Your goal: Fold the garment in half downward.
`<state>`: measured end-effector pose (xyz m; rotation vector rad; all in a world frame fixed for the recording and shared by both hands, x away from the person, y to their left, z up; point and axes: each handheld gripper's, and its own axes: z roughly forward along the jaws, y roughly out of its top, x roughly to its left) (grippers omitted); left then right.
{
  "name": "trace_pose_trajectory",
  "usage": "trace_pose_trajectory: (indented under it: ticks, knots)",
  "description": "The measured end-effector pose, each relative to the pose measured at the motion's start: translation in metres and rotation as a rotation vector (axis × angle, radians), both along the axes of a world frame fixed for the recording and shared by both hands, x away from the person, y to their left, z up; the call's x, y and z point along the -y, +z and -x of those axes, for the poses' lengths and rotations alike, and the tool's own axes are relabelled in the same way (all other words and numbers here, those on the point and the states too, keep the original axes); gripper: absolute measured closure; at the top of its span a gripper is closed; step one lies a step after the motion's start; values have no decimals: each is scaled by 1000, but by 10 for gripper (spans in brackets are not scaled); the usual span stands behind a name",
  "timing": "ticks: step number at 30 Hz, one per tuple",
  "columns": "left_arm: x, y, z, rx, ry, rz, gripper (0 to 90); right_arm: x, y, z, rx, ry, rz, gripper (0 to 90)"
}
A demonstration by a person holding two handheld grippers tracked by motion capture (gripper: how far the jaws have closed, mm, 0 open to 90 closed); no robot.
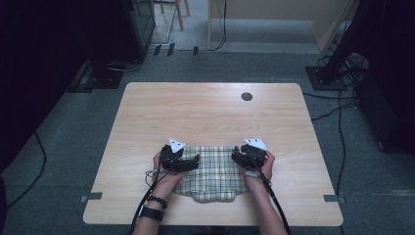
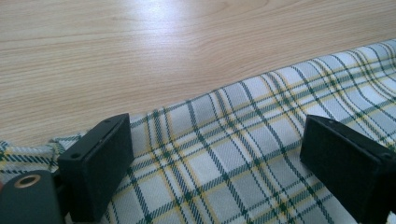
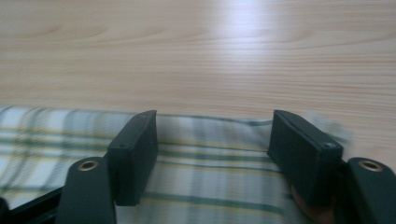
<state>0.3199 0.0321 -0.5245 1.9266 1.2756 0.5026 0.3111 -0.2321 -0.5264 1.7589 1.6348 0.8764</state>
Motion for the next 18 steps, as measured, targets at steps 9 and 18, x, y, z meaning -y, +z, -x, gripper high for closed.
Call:
trace_pose_trajectory:
  ticks: [9, 18]
  knots:
    - [5, 11, 1, 7, 49, 4, 98, -6, -1, 1, -11, -8, 64, 339]
    - [65, 17, -14, 20, 66, -16, 98, -7, -1, 2, -10, -13, 68, 337]
